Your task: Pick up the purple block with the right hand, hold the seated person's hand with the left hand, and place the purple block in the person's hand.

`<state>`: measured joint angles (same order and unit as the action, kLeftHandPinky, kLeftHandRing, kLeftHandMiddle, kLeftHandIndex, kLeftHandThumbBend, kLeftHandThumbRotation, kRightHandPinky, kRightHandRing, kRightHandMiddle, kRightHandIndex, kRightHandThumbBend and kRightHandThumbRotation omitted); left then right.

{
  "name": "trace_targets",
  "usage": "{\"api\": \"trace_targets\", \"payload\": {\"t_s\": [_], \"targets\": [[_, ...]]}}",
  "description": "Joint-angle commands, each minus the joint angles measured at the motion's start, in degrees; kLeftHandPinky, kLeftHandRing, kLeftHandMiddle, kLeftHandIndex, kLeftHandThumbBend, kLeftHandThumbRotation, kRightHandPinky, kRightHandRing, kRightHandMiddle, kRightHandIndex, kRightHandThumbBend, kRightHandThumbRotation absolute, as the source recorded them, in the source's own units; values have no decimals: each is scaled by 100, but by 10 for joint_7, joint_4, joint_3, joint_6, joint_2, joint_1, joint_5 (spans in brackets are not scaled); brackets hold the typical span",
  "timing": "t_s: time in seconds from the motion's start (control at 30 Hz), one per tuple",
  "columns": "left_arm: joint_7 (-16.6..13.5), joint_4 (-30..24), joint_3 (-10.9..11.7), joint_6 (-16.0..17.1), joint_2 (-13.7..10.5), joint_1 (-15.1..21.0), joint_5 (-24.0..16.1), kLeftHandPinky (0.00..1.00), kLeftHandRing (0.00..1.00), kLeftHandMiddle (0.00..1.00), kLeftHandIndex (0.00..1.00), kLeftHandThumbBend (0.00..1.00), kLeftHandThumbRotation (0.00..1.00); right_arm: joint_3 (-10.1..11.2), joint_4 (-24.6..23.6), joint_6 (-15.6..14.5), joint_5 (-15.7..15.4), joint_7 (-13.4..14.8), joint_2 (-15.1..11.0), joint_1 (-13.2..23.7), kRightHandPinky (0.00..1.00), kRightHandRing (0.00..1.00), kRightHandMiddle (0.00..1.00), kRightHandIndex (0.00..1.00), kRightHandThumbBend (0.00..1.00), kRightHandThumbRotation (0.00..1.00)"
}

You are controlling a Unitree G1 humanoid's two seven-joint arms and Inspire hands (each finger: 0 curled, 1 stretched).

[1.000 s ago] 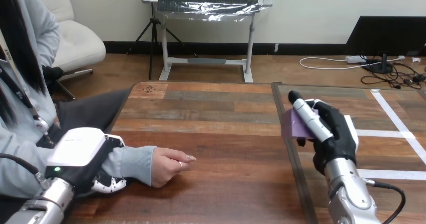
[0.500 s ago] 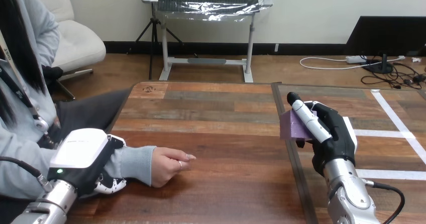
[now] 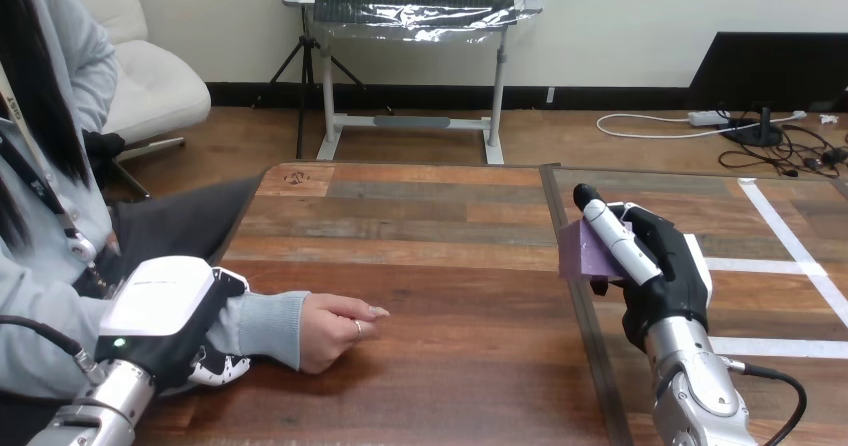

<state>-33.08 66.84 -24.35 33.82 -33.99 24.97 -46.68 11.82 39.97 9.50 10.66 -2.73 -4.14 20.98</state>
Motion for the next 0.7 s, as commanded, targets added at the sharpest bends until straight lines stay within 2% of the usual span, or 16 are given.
{"api": "trace_targets", "payload": {"t_s": [0.0, 0.3, 0.67], "targets": [[3, 14, -18, 6, 19, 14, 0, 26, 32, 37, 37, 89, 6, -5, -36, 2, -1, 1, 5, 28, 0, 4, 9, 15, 27, 30], [-10, 11, -18, 17, 20, 15, 1, 23, 29, 35, 34, 88, 5, -9, -32, 6, -7, 5, 8, 31, 0, 4, 9, 15, 27, 28], [-6, -1, -11, 24, 19, 17, 10, 20, 26, 32, 32, 87, 6, -14, -29, 2, -18, 16, 12, 35, 0, 4, 9, 16, 28, 24]]}}
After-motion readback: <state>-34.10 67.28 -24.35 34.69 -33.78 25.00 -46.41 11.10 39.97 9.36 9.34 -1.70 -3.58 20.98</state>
